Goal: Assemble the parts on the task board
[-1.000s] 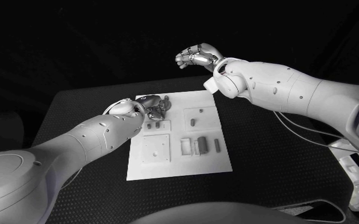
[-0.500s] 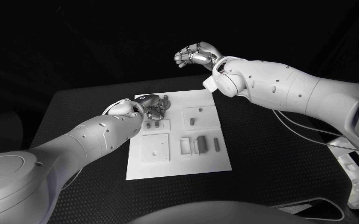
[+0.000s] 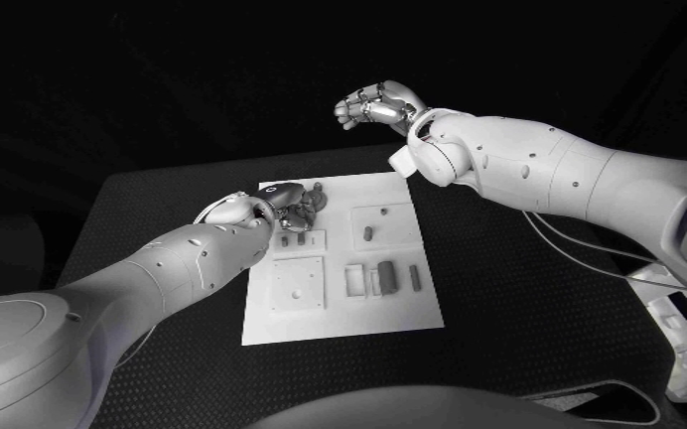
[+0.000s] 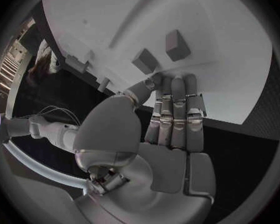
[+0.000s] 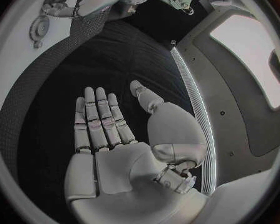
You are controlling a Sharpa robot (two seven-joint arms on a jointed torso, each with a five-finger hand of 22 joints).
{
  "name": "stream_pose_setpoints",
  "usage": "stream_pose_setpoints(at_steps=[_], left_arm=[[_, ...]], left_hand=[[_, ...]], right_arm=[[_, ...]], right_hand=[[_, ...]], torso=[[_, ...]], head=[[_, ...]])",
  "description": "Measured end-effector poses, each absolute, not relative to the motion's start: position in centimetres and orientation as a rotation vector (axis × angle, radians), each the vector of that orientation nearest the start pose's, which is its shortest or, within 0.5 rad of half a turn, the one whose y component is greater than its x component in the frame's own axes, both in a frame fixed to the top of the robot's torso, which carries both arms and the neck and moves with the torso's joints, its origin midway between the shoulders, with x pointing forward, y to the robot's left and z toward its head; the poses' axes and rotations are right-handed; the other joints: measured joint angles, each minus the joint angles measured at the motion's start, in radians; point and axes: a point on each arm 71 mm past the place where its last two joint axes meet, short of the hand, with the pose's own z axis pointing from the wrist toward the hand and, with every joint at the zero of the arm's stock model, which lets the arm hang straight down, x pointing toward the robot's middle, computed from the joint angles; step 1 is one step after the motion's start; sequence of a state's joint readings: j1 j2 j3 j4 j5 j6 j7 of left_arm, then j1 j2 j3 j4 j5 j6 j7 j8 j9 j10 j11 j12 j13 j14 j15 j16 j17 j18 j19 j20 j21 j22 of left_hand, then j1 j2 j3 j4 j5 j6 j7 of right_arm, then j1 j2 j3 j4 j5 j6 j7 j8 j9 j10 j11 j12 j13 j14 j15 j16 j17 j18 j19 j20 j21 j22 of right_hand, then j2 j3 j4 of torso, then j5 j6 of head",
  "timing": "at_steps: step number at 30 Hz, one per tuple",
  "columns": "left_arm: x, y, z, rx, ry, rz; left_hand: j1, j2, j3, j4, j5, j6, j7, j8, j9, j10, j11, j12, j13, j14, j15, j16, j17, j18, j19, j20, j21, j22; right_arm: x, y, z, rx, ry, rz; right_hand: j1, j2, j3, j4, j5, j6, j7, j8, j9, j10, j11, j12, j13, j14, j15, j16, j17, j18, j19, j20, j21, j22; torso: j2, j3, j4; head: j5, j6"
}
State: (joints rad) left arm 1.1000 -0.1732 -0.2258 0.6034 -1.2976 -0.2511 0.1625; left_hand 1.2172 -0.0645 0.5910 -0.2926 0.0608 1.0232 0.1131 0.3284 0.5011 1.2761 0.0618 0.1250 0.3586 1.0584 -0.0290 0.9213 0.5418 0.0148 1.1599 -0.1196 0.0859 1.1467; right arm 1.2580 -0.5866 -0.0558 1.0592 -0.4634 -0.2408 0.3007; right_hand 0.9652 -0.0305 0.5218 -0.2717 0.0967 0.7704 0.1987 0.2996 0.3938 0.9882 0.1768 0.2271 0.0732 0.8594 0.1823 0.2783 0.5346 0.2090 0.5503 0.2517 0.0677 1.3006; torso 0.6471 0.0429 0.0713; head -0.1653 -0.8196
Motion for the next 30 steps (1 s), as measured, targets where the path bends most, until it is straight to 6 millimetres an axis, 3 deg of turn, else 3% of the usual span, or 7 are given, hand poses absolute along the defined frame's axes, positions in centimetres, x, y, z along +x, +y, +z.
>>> stream_pose_setpoints(at_steps=[18,30], left_arm=[[55.4,10.6,-31.5,0.177,1.857,-0.655],[55.9,10.1,-29.7,0.114,1.840,-0.721]], left_hand=[[0.001,-0.001,0.004,0.001,0.000,0.020,-0.019,0.009,0.011,0.012,-0.005,0.000,0.004,0.010,-0.003,0.004,0.008,0.000,0.007,-0.007,0.000,0.004],[-0.002,0.002,0.004,0.001,0.000,0.021,-0.019,0.009,0.011,0.012,-0.005,0.000,0.005,0.014,-0.007,0.004,0.010,0.000,0.011,-0.011,0.000,0.005]], right_arm=[[57.1,-20.8,-17.7,0.644,1.537,1.215],[57.1,-20.9,-17.7,0.644,1.537,1.214]], right_hand=[[0.000,0.000,0.000,0.000,0.000,0.000,0.000,0.000,0.000,0.000,0.000,0.000,0.000,0.000,0.000,0.000,0.000,0.000,0.000,0.000,0.000,0.000],[0.000,0.000,0.000,0.000,0.000,0.000,0.000,0.000,0.000,0.000,0.000,0.000,0.000,0.000,0.000,0.000,-0.001,0.000,0.000,0.000,0.000,0.001]], torso=[[0.000,0.0001,0.0006],[0.000,-0.0012,0.0012]], head=[[0.002,0.005],[0.008,0.010]])
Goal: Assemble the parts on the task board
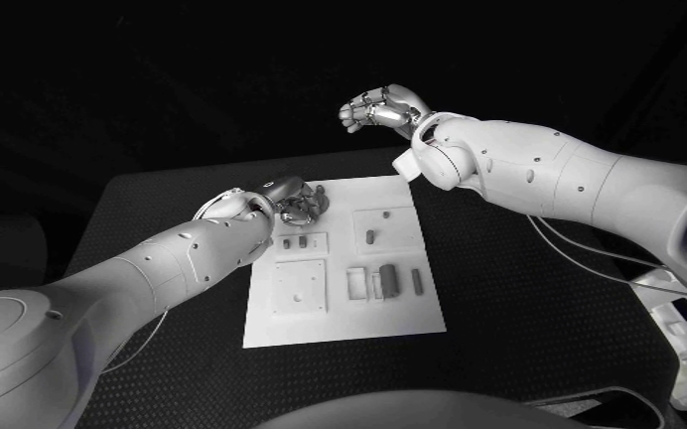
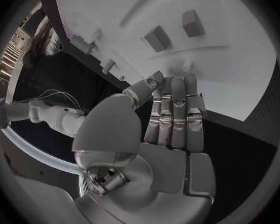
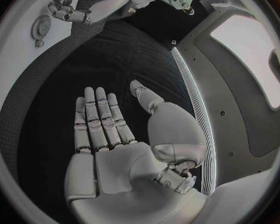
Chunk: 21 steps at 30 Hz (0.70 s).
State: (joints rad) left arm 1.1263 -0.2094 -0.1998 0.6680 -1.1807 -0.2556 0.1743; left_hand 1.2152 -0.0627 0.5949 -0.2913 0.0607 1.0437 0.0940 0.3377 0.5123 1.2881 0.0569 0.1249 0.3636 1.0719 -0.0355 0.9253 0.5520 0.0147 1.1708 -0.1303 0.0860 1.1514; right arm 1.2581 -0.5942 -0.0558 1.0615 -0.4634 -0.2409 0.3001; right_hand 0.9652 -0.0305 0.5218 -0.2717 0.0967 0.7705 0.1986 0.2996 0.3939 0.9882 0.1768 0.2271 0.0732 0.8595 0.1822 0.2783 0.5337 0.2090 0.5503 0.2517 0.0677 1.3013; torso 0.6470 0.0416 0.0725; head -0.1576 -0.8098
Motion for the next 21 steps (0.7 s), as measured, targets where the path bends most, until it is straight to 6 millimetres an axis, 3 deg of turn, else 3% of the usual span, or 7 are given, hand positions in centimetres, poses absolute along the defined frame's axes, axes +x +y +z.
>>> stream_pose_setpoints(at_steps=[10,21], left_arm=[[56.8,11.9,-28.0,0.104,1.850,-0.717],[56.8,13.4,-28.4,0.102,1.894,-0.701]], left_hand=[[0.000,0.000,0.000,0.000,0.000,0.000,0.000,-0.001,-0.001,0.004,-0.004,0.000,0.000,0.003,-0.003,0.000,0.002,0.000,0.000,0.000,0.000,0.001],[0.002,0.001,-0.001,-0.001,0.000,0.000,0.000,-0.005,-0.001,0.004,-0.004,0.000,0.001,0.003,-0.003,0.000,0.004,0.000,0.003,0.004,0.000,0.002]], right_arm=[[57.1,-21.2,-17.7,0.647,1.535,1.209],[57.1,-21.5,-17.7,0.649,1.534,1.204]], right_hand=[[0.000,0.000,0.000,0.000,0.000,0.000,0.000,0.000,0.000,0.000,0.000,0.000,0.000,0.000,0.000,0.000,0.000,0.000,-0.004,-0.004,0.000,0.000],[0.000,0.000,0.000,0.000,0.000,0.000,0.000,0.000,0.000,0.000,0.000,0.000,0.000,0.000,0.000,0.000,0.000,0.000,-0.004,-0.004,0.000,0.000]], torso=[[-0.001,-0.0006,0.0006],[0.000,-0.0006,0.0001]], head=[[0.009,0.003],[0.018,0.007]])
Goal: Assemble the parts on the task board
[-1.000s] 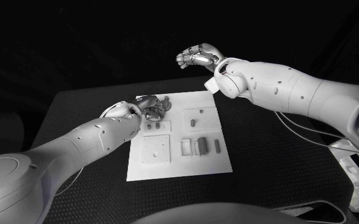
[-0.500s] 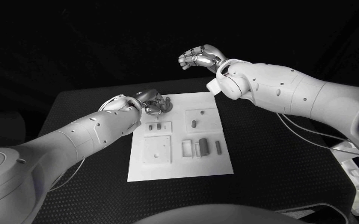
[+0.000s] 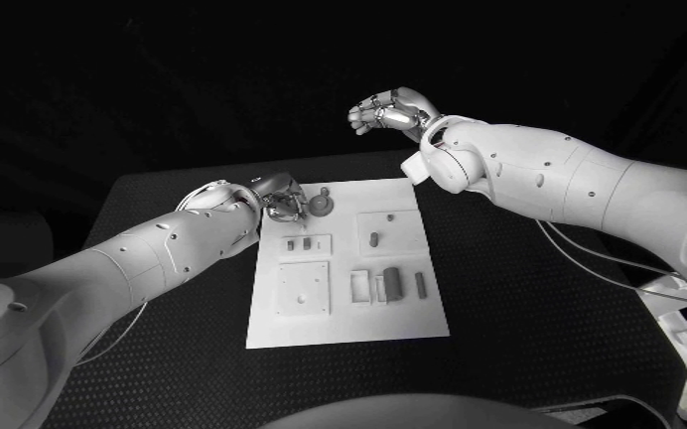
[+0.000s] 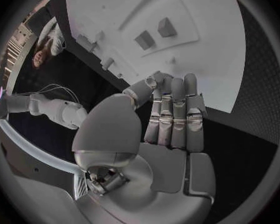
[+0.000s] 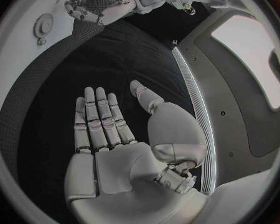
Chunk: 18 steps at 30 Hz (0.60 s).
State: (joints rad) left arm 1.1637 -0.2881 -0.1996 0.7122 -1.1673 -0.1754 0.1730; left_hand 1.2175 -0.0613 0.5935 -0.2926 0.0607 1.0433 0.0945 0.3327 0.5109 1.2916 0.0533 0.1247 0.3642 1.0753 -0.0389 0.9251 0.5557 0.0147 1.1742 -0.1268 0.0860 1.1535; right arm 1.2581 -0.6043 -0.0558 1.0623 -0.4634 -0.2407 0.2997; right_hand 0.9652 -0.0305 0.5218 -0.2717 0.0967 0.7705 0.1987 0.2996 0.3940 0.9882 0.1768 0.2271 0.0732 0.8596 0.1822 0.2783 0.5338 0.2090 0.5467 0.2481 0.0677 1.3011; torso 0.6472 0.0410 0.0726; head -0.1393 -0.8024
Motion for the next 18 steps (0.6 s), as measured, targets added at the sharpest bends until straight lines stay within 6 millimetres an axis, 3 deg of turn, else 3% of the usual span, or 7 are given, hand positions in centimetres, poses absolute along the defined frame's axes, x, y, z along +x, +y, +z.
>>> stream_pose_setpoints(at_steps=[18], left_arm=[[56.5,13.6,-29.8,0.134,1.924,-0.660]], left_hand=[[0.002,0.002,0.000,0.000,0.000,0.000,0.000,0.001,0.001,0.004,0.004,-0.001,0.001,0.000,0.000,0.000,0.004,0.000,0.000,0.000,0.000,0.002]], right_arm=[[57.1,-21.3,-17.7,0.647,1.536,1.209]], right_hand=[[0.000,0.000,0.000,0.000,0.000,0.000,0.000,0.000,-0.001,0.000,0.000,0.000,0.000,0.000,0.000,0.000,0.000,0.000,0.000,0.000,0.000,0.001]], torso=[[0.001,0.0030,-0.0023]], head=[[0.007,-0.002]])
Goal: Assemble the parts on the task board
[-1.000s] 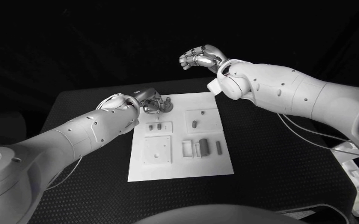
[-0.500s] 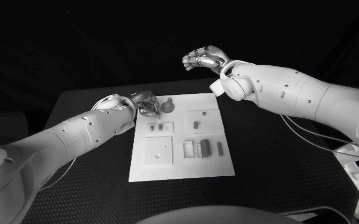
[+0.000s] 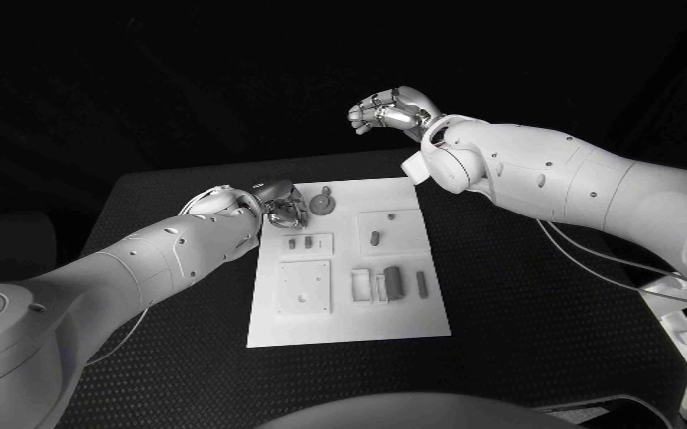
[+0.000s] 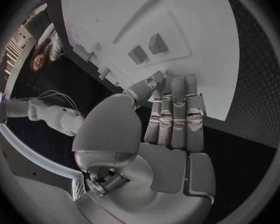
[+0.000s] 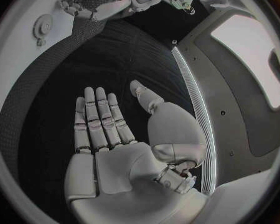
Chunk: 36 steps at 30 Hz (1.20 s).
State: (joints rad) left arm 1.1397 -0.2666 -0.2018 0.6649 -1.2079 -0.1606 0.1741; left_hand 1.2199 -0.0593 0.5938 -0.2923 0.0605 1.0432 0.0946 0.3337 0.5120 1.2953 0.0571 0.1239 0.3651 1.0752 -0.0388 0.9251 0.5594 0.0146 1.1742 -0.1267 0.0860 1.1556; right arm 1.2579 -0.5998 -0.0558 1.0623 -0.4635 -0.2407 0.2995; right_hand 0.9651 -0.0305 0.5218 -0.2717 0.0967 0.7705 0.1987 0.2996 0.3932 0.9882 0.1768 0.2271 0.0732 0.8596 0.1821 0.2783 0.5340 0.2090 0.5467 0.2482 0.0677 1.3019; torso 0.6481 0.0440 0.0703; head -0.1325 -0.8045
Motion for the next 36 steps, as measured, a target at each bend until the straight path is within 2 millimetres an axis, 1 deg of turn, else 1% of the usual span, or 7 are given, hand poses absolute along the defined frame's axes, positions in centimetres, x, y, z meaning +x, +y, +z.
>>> stream_pose_setpoints(at_steps=[4,7,22,31,33,36], left_arm=[[56.60,13.74,-29.85,0.141,1.924,-0.650],[56.59,13.82,-29.93,0.146,1.926,-0.645],[56.47,13.84,-30.27,0.155,1.935,-0.638],[56.40,13.57,-30.21,0.160,1.932,-0.643],[56.39,13.56,-30.21,0.160,1.931,-0.643],[56.38,13.54,-30.21,0.159,1.929,-0.644]], left_hand=[[0.000,0.000,0.002,0.002,0.000,0.000,0.000,0.000,0.000,0.000,0.000,0.000,0.000,0.000,0.000,0.000,0.000,0.000,0.000,0.000,0.000,0.000],[0.000,0.000,0.002,0.002,0.000,0.000,0.000,0.000,0.000,0.000,0.000,0.000,0.001,0.000,0.000,0.000,0.000,0.000,0.000,0.000,0.000,0.000],[0.001,-0.001,0.002,0.002,0.004,0.000,0.000,0.000,0.003,0.000,0.000,-0.001,0.001,0.000,0.000,0.000,0.002,0.000,0.000,0.000,0.000,0.001],[-0.003,0.002,0.002,0.002,0.004,0.000,0.000,-0.001,0.002,0.000,0.000,-0.001,0.003,0.000,0.000,0.000,0.003,0.000,0.000,0.000,0.000,0.002],[-0.003,0.003,0.002,0.001,0.004,0.000,0.000,-0.002,0.002,0.004,-0.004,-0.001,0.003,0.000,0.000,0.000,0.003,0.000,0.001,-0.001,0.000,0.002],[-0.003,0.003,0.001,0.001,0.004,0.000,0.000,-0.004,0.000,0.004,-0.004,-0.001,0.003,0.000,0.000,0.000,0.004,0.000,0.004,-0.004,0.000,0.003]], right_arm=[[57.10,-21.25,-17.73,0.647,1.536,1.209],[57.09,-21.23,-17.73,0.647,1.536,1.209],[57.11,-21.21,-17.73,0.647,1.536,1.209],[57.11,-21.13,-17.73,0.646,1.536,1.211],[57.11,-21.13,-17.73,0.646,1.536,1.210],[57.12,-21.14,-17.73,0.646,1.536,1.210]], right_hand=[[0.000,0.000,0.000,0.000,0.000,0.000,0.000,0.000,0.000,0.000,0.000,0.000,0.000,0.000,0.000,0.000,0.000,0.000,0.000,0.000,0.000,0.000],[0.000,0.000,0.000,0.000,0.000,0.000,0.000,0.000,0.000,0.000,0.000,0.000,0.000,0.000,0.000,0.000,0.000,0.000,0.000,0.000,0.000,0.000],[0.000,0.000,0.000,0.000,0.000,0.000,0.000,0.000,0.000,0.000,0.000,0.000,0.000,0.000,0.000,0.000,-0.001,0.000,0.000,0.000,0.000,0.000],[0.000,0.000,0.000,0.000,0.000,0.000,0.000,0.000,0.000,0.000,0.000,0.000,0.000,0.000,0.000,0.000,-0.001,0.000,0.000,0.000,0.000,0.000],[0.000,0.000,0.000,0.000,0.000,0.000,0.000,0.000,0.000,0.000,0.000,0.000,0.000,0.000,0.000,0.000,-0.001,0.000,0.000,0.000,0.000,0.001],[0.000,0.000,0.000,0.000,0.000,0.000,0.000,0.000,0.000,0.000,0.000,0.000,0.000,0.000,0.000,0.000,-0.001,0.000,0.000,0.000,0.000,0.001]], torso=[[0.000,0.0000,-0.0001],[0.000,0.0007,-0.0001],[0.000,0.0001,-0.0001],[0.000,0.0001,0.0004],[0.000,0.0001,0.0003],[0.000,0.0001,0.0002]], head=[[0.001,0.000],[0.001,0.001],[-0.003,-0.003],[-0.005,-0.002],[-0.005,-0.002],[-0.005,-0.001]])
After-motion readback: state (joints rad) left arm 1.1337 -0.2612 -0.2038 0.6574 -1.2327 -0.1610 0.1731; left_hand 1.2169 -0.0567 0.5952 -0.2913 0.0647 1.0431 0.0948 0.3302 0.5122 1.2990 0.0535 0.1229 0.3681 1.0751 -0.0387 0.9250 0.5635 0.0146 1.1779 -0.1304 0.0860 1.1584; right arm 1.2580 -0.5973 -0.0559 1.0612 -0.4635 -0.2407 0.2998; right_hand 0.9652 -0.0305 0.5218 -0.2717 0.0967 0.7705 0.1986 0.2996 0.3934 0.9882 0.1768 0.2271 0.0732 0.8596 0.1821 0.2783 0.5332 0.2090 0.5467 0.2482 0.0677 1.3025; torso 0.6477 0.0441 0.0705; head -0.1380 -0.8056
